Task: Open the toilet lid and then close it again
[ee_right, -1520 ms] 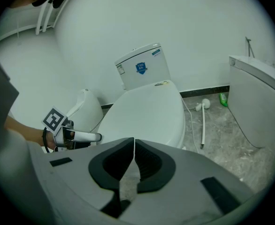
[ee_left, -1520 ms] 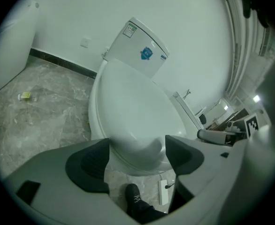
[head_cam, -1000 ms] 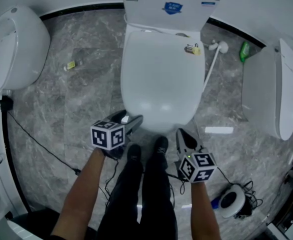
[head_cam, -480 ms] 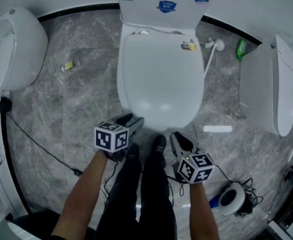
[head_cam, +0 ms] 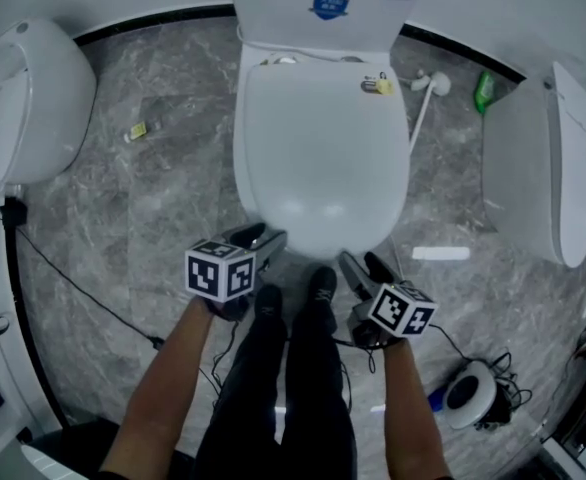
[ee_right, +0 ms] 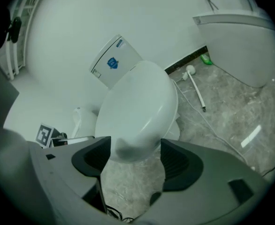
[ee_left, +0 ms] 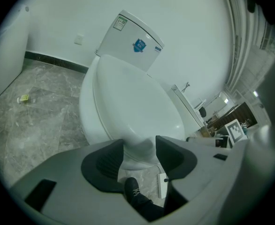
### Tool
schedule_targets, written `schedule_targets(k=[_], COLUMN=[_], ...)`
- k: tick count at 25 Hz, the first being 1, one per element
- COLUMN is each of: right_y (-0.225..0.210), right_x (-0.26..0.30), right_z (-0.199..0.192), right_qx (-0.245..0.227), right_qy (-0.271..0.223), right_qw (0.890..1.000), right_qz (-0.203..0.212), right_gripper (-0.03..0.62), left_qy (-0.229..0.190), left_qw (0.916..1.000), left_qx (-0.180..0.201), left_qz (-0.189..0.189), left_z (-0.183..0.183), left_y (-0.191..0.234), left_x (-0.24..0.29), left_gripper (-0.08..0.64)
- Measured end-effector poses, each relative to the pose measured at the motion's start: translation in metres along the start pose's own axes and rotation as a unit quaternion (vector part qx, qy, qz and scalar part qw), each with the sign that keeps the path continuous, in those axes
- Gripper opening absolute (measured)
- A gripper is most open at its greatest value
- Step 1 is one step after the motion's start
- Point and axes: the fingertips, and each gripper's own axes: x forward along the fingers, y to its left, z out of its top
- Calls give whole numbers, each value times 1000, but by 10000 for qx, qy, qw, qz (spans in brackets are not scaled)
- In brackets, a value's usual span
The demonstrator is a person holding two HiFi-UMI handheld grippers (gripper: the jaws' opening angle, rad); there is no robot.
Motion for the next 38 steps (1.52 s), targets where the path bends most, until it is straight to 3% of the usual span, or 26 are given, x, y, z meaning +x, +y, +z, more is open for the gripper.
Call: schedule_targets(k=[5, 17, 25, 32, 38], right_y=[-8, -4, 6, 20, 21], right_x=[9, 15, 6, -5, -8], right_z=[9, 9, 15, 21, 22], right_qx=[789, 904, 1446, 1481, 1442], right_qy=[-213, -299, -408, -396, -333], right_qw=[9966, 9954, 9883, 9877, 9887], right_qz=[110, 88, 268, 319, 220], right_gripper=[353, 353, 350, 348, 348], left_qy=[39, 79, 30, 275, 489], left_qw=[9999, 9998, 9985, 9959, 9934], left_qx=[87, 192, 549, 858, 1031], left_qz=[37, 81, 87, 124, -58], left_z=[0, -2, 5, -17, -30], left_y=[0, 3, 1, -6, -23], left_x=[0, -4, -15, -31, -26], left_gripper=[222, 213, 209, 190, 175])
